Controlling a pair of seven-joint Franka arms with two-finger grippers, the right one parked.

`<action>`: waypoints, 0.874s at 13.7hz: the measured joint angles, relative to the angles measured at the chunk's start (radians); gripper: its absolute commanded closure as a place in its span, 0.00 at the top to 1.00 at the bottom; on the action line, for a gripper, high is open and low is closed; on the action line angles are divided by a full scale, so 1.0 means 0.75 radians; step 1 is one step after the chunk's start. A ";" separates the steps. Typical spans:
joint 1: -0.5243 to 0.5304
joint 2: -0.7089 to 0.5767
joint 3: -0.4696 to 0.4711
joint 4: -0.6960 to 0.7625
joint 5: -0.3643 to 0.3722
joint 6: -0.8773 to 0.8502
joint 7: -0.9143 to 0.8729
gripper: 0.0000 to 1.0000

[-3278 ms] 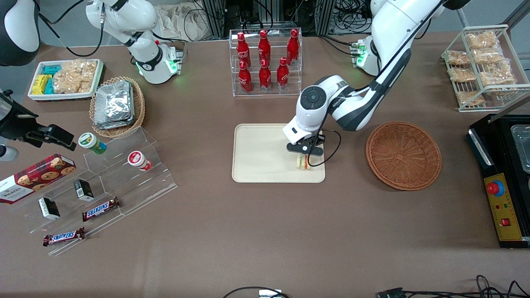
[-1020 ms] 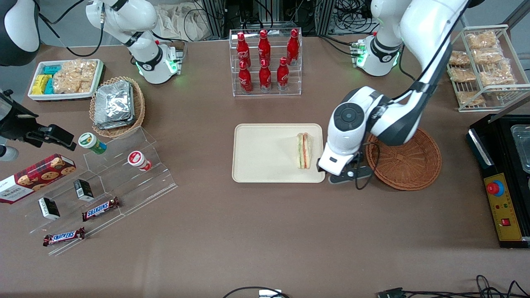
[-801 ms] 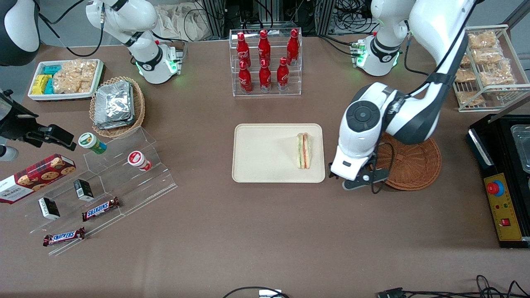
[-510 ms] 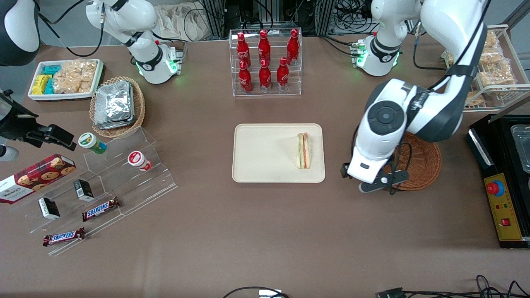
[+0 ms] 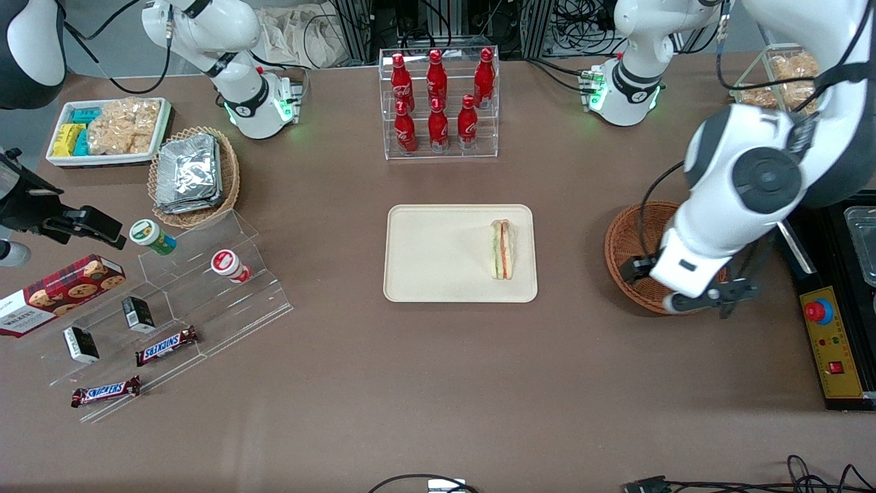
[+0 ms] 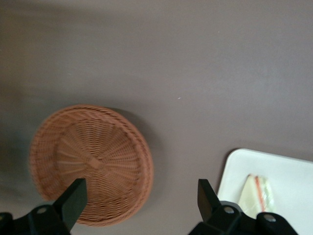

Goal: Place sandwich from basket to tray

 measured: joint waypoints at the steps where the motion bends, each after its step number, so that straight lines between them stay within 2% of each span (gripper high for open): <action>1: 0.000 -0.043 0.039 0.000 -0.026 -0.042 0.081 1.00; 7: -0.027 -0.246 0.272 -0.002 -0.175 -0.206 0.423 1.00; 12: -0.048 -0.365 0.316 -0.003 -0.195 -0.286 0.539 1.00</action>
